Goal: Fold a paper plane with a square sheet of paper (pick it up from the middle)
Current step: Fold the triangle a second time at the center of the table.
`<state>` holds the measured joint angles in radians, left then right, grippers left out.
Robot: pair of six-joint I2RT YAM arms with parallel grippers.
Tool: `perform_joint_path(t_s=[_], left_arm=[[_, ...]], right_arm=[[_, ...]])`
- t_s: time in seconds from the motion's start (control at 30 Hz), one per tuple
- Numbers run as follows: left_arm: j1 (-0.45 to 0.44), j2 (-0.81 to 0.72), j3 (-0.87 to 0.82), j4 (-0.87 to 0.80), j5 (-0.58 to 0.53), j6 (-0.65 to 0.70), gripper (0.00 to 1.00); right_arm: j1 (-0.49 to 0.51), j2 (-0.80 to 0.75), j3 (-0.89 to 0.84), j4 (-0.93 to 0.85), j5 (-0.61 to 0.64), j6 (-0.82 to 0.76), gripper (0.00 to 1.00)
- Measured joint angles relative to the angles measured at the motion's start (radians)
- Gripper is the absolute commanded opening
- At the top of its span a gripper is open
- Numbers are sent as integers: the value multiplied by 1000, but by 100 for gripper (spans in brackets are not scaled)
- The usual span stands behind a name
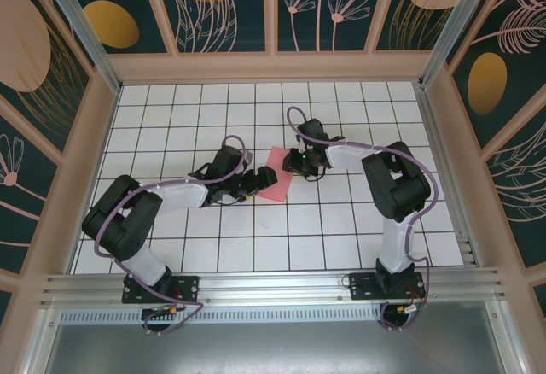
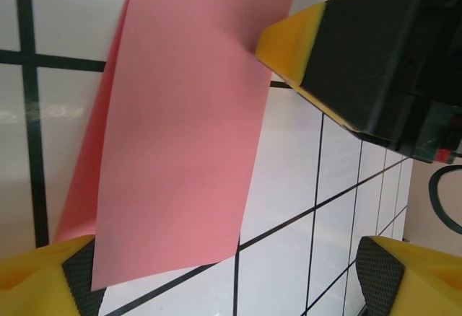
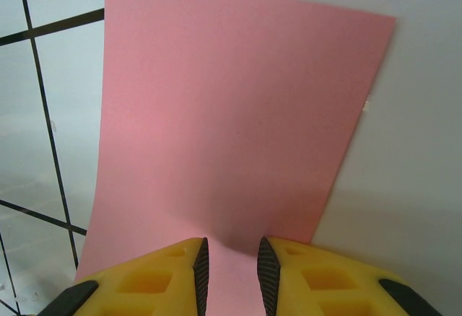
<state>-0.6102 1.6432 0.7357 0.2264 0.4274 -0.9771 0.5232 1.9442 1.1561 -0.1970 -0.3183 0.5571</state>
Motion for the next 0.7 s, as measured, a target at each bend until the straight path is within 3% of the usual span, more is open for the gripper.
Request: perform_joint_path(t_s=[0.27,0.7], left_arm=[[0,0,2,61,50,-1,84],[-4,90,49,196,119,-24,81]], right_arm=[[-4,1,-2,1,-6,0,24],[-23,8,-7,19,-61,-1,22]])
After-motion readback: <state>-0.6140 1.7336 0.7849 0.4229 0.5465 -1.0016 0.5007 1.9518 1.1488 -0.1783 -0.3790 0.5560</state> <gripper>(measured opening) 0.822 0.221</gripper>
